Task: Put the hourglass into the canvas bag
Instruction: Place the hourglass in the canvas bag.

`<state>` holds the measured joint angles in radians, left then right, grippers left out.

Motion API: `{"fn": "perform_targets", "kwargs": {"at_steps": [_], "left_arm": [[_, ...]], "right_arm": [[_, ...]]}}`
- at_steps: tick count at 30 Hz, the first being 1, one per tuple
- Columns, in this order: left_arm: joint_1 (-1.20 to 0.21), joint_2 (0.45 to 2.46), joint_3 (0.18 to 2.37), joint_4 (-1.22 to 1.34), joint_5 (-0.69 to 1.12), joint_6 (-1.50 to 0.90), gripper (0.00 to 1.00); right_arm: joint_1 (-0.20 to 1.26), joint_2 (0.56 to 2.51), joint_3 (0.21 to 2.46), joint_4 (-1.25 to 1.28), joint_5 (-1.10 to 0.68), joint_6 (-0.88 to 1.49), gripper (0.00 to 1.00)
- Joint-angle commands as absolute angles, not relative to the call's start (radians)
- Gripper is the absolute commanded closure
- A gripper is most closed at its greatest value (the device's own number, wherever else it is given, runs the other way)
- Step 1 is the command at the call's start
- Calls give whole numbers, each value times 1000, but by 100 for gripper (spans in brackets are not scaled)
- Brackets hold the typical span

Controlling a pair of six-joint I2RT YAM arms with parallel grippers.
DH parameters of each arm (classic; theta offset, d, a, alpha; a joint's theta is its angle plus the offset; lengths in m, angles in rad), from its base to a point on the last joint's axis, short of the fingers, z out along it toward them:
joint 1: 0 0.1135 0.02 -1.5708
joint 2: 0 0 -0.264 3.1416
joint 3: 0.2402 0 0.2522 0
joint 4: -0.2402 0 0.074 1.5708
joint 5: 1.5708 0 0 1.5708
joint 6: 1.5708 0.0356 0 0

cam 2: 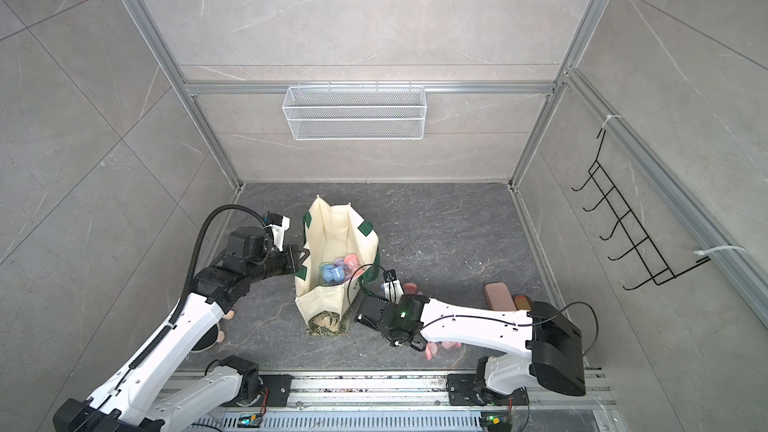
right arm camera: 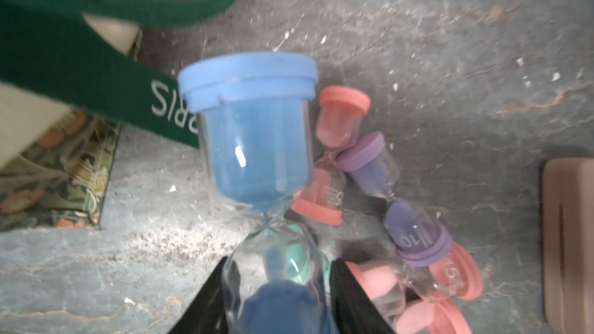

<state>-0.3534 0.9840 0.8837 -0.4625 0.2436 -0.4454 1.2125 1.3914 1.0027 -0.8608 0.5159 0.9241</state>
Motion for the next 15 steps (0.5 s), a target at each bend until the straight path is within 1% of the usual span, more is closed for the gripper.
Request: {"fn": "perform_targets", "kwargs": {"at_steps": [1, 8, 15], "left_arm": [[-351, 968, 874, -462, 268, -440, 100], [-352, 973, 876, -456, 275, -441, 100], [-351, 977, 877, -459, 282, -441, 100]], "right_arm": [[1196, 1338, 1072, -909, 607, 927, 87], [1169, 1272, 1198, -918, 700, 864, 87], [1160, 1289, 1365, -887, 721, 757, 88]]}}
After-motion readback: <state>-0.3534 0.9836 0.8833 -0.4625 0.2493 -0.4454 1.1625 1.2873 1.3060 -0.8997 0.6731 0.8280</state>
